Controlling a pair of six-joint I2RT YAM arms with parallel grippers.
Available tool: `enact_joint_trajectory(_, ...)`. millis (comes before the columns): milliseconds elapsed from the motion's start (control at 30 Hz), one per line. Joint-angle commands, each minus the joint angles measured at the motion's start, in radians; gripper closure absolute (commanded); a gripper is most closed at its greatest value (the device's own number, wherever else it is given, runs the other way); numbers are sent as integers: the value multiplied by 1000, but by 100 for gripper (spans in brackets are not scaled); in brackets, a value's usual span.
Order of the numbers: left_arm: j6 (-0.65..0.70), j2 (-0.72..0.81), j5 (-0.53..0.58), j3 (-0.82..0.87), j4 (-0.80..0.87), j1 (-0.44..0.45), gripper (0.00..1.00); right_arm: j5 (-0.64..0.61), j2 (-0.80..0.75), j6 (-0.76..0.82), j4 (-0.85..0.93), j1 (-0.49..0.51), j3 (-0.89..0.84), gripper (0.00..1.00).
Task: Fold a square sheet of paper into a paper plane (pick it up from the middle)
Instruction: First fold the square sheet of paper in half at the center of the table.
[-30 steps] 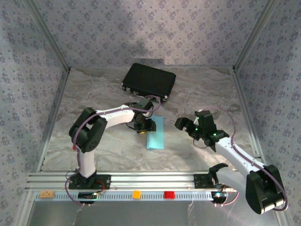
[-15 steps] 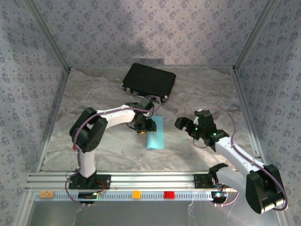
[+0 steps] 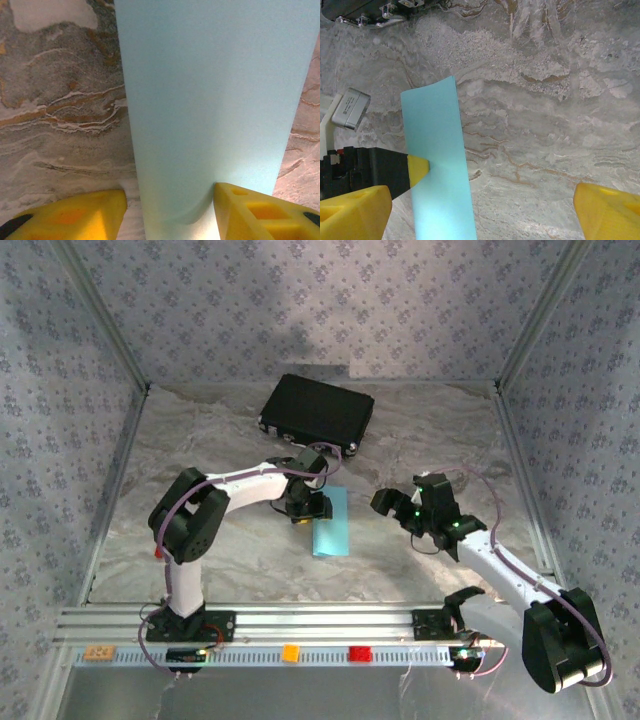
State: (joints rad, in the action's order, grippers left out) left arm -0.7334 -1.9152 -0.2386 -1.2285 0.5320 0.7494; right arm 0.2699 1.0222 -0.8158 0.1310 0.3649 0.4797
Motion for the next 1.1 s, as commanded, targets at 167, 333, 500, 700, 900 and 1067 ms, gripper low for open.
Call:
enact_joint_trajectory(167, 28, -114, 66, 21, -25, 21, 47, 0, 7, -5, 19, 7, 28, 4)
enact_joint_trajectory(333, 31, -120, 84, 17, -14, 24, 47, 1, 9, -6, 20, 8, 28, 4)
enact_joint_trajectory(500, 25, -122, 93, 18, -14, 24, 47, 7, 12, -8, 2, 14, 28, 5)
enact_joint_trajectory(700, 26, -119, 93, 21, -15, 24, 47, 67, 85, -13, -62, 34, 41, 23)
enact_joint_trajectory(900, 50, -117, 74, 21, -35, 26, 47, 89, 210, -22, -105, 71, 80, 39)
enact_joint_trajectory(1067, 53, -115, 86, 18, -31, 25, 47, 101, 264, -18, -113, 87, 103, 41)
